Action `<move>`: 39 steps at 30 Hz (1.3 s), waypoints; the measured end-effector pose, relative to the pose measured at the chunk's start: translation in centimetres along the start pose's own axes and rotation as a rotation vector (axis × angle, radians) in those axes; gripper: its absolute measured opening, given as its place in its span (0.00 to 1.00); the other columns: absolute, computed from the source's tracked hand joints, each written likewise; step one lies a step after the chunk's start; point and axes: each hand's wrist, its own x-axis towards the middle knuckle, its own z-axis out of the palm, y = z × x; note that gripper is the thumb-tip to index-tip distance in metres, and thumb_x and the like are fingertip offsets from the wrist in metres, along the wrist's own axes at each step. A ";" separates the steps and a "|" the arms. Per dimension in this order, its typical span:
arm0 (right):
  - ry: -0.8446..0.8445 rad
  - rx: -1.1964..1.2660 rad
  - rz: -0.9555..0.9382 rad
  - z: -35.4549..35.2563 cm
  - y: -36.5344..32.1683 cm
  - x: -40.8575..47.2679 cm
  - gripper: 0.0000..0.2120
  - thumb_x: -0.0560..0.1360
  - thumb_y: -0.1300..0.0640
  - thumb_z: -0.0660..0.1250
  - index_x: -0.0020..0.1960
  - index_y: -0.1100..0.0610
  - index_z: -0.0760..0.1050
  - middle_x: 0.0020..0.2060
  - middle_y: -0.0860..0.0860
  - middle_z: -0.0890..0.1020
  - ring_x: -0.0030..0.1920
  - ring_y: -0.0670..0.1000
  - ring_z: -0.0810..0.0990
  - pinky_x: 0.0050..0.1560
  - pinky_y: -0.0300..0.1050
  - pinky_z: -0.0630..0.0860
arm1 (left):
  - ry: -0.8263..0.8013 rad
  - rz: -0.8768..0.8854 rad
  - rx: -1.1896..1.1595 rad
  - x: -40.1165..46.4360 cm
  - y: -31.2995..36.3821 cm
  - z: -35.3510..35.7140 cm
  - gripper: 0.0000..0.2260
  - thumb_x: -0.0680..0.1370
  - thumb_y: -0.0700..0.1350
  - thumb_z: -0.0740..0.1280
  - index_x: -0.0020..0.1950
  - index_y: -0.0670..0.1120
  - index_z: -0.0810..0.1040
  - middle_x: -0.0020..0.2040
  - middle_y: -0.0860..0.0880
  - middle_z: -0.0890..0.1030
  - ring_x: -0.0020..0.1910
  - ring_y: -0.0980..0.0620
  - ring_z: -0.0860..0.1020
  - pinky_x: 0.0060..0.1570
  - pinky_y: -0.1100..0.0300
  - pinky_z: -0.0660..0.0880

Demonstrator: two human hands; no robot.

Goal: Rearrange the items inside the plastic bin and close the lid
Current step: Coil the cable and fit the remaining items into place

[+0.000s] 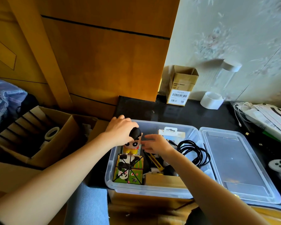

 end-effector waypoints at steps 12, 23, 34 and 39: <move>0.062 -0.526 0.063 -2.8 -0.1 -0.7 0.10 0.77 0.62 0.61 0.49 0.66 0.79 0.38 0.56 0.84 0.26 0.47 0.79 0.29 0.38 0.79 | 0.313 -0.125 -0.265 -0.9 0.9 3.4 0.19 0.79 0.53 0.62 0.68 0.50 0.69 0.62 0.51 0.75 0.61 0.50 0.72 0.59 0.55 0.64; 0.053 -1.450 0.037 2.0 1.1 -1.0 0.10 0.76 0.64 0.61 0.56 0.58 0.77 0.50 0.51 0.81 0.51 0.52 0.79 0.41 0.40 0.69 | 0.369 -0.186 -0.294 -1.2 0.9 4.6 0.17 0.81 0.44 0.57 0.70 0.45 0.66 0.63 0.48 0.75 0.63 0.50 0.72 0.63 0.57 0.63; -0.066 -1.291 0.039 -3.4 -2.1 -3.6 0.10 0.72 0.50 0.69 0.39 0.56 0.72 0.29 0.48 0.70 0.36 0.52 0.73 0.36 0.42 0.70 | 0.386 -0.183 -0.284 -1.4 1.0 4.5 0.16 0.81 0.44 0.59 0.68 0.44 0.68 0.62 0.47 0.75 0.62 0.48 0.72 0.61 0.55 0.64; -0.024 -1.310 0.052 -6.4 -1.8 -6.6 0.16 0.70 0.46 0.71 0.53 0.55 0.79 0.42 0.50 0.81 0.47 0.53 0.79 0.47 0.45 0.77 | 0.400 -0.201 -0.329 -1.4 0.8 4.7 0.15 0.80 0.43 0.60 0.67 0.44 0.69 0.61 0.46 0.76 0.61 0.48 0.73 0.61 0.55 0.64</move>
